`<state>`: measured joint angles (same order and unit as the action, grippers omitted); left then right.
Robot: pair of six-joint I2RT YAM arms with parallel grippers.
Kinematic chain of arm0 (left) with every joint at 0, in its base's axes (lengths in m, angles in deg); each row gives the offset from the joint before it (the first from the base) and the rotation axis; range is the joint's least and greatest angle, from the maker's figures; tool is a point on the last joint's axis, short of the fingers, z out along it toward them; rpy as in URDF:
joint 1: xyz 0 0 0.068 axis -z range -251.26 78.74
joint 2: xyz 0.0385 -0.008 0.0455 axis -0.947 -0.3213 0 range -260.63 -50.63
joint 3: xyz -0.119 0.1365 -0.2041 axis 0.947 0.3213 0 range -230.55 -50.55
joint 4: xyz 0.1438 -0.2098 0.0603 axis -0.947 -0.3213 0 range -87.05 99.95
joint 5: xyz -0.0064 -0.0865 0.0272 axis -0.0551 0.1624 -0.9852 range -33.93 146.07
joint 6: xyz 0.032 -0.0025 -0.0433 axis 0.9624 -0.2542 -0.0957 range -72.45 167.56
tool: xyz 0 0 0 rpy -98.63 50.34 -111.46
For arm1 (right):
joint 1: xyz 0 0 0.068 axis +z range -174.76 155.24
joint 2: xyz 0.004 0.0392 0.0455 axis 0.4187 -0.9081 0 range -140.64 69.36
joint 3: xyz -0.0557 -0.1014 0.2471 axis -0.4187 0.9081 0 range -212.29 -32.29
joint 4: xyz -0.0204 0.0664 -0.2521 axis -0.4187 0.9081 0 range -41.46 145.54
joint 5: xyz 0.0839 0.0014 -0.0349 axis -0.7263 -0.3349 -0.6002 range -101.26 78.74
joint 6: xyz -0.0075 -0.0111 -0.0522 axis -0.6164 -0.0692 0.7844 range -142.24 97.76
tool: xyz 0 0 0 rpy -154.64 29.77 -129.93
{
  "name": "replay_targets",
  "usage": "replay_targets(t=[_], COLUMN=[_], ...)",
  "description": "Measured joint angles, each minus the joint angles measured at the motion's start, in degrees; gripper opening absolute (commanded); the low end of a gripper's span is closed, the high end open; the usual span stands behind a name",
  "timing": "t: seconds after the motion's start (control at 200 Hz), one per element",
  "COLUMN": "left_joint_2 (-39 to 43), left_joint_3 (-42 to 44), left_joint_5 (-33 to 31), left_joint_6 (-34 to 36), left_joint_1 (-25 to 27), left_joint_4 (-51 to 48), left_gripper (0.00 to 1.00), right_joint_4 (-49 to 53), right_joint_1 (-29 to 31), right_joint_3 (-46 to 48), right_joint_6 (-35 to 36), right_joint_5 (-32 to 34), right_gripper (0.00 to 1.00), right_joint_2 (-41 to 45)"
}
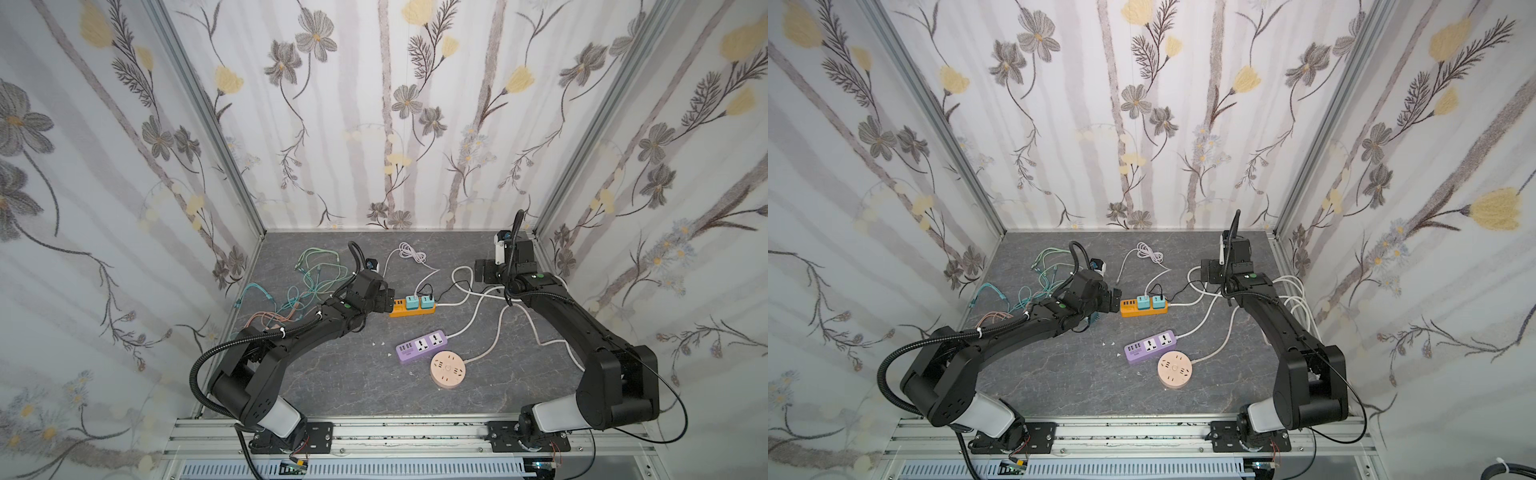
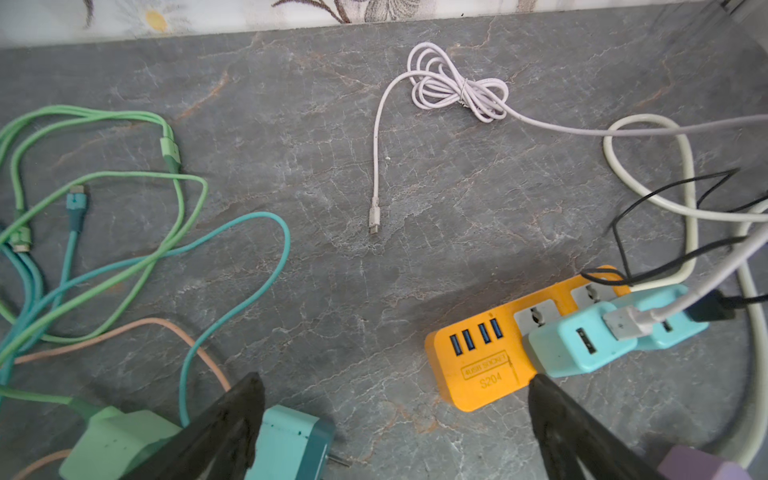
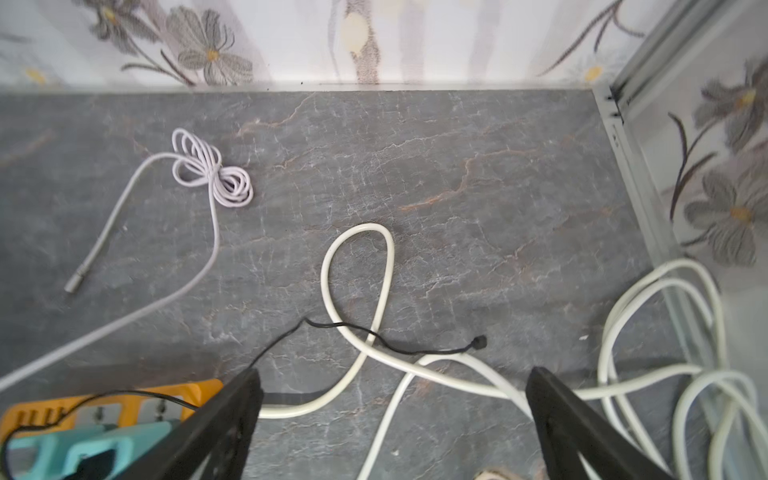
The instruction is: Insert the plug
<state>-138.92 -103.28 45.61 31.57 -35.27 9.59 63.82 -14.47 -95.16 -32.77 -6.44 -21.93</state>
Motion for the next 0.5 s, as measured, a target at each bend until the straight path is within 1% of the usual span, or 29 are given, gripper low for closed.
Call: replay_targets(t=[0.075, 0.125, 0.195, 0.27, 0.33, 0.37, 0.455, 0.5], left_joint_2=[-0.44, -1.03, -1.90, -3.04, -3.89, -4.63, -6.27, -6.86], left_joint_3=[-0.04, -0.04, -0.31, -0.87, -1.22, -1.60, -2.47, -2.75], left_joint_5=[2.25, 4.26, 6.40, 8.39, 9.84, 11.43, 14.75, 16.37], left_joint_6=[-4.81, -8.04, -11.65, -14.69, -16.46, -17.44, -18.84, -19.10], left_joint_1=[0.04, 0.04, 0.04, 0.02, -0.15, -0.42, -1.09, -1.38], left_joint_4=[-0.96, -1.68, -3.02, -4.46, -5.11, -5.73, -7.19, -8.02], left_gripper=[1.00, 1.00, 1.00, 0.99, 0.95, 0.89, 0.78, 0.71], right_joint_4=[-0.90, -1.07, -1.31, -1.36, -2.19, -3.89, -3.48, -3.08], right_joint_1=[0.00, 0.00, 0.00, 0.00, 0.00, 0.00, 0.33, 0.85], right_joint_3=[1.99, 3.74, 5.99, 7.30, 8.35, 9.81, 11.37, 11.37], right_joint_6=[-7.37, -11.72, -16.37, -20.06, -22.69, -24.28, -26.95, -26.93], right_joint_5=[-1.64, -3.56, -5.81, -8.72, -11.08, -12.90, -16.04, -16.72], right_gripper=[0.99, 0.97, 0.97, 0.92, 0.85, 0.79, 0.73, 0.70], right_joint_2=[1.79, 2.60, 3.19, 3.41, 3.56, 3.61, 2.93, 2.43])
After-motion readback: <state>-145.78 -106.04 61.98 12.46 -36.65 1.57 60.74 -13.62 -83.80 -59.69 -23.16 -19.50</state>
